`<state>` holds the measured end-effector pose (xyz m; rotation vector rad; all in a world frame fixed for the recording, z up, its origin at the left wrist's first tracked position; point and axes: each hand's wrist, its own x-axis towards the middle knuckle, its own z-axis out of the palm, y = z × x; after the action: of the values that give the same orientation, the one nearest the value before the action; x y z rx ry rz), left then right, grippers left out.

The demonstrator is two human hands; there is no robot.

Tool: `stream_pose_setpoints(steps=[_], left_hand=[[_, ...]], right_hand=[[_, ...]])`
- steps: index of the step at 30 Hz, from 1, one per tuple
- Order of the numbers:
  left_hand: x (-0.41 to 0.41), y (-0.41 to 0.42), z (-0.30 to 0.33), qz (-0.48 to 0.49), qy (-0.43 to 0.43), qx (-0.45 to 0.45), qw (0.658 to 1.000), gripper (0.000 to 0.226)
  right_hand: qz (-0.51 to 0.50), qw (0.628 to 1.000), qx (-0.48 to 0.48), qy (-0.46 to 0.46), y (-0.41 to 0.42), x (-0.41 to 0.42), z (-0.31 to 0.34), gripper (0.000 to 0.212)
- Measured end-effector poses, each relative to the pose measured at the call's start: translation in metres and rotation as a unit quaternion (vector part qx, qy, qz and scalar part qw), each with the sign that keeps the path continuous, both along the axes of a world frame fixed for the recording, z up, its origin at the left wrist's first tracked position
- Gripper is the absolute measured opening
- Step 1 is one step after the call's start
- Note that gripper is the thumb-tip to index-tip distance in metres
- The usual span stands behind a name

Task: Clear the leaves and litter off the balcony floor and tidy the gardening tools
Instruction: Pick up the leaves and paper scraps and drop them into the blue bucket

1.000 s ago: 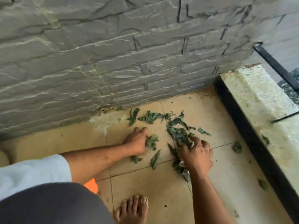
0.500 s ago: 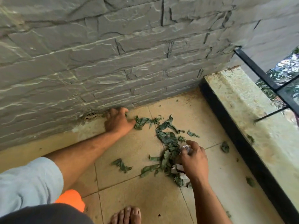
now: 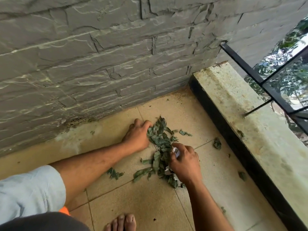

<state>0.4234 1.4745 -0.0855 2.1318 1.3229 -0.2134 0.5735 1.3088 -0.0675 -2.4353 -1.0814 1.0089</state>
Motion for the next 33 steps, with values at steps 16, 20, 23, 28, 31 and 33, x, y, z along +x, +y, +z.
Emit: stream_pose_setpoints(steps=[16, 20, 23, 28, 31, 33], left_hand=[[0.060, 0.045, 0.000, 0.002, 0.003, 0.023, 1.000, 0.071], [0.082, 0.039, -0.008, -0.049, -0.043, 0.017, 0.998, 0.052], [0.098, 0.021, -0.011, -0.110, -0.057, -0.003, 0.992, 0.044], [0.099, -0.025, -0.008, -0.229, -0.024, -0.025, 0.973, 0.020], [0.075, -0.048, -0.015, -0.300, 0.039, -0.035, 0.952, 0.017], [0.055, -0.058, -0.014, -0.319, 0.049, -0.082, 0.943, 0.023]], right_hand=[[-0.166, 0.974, -0.070, -0.136, -0.011, 0.100, -0.006, 0.056], [-0.141, 0.976, -0.042, -0.157, -0.001, 0.101, -0.017, 0.051], [-0.071, 0.987, 0.024, -0.140, 0.016, 0.092, -0.023, 0.042], [0.041, 0.991, 0.081, -0.096, 0.030, 0.057, -0.025, 0.029], [0.083, 0.987, 0.046, -0.128, 0.005, 0.030, -0.028, 0.028], [0.074, 0.990, 0.036, -0.114, -0.016, 0.010, -0.025, 0.031]])
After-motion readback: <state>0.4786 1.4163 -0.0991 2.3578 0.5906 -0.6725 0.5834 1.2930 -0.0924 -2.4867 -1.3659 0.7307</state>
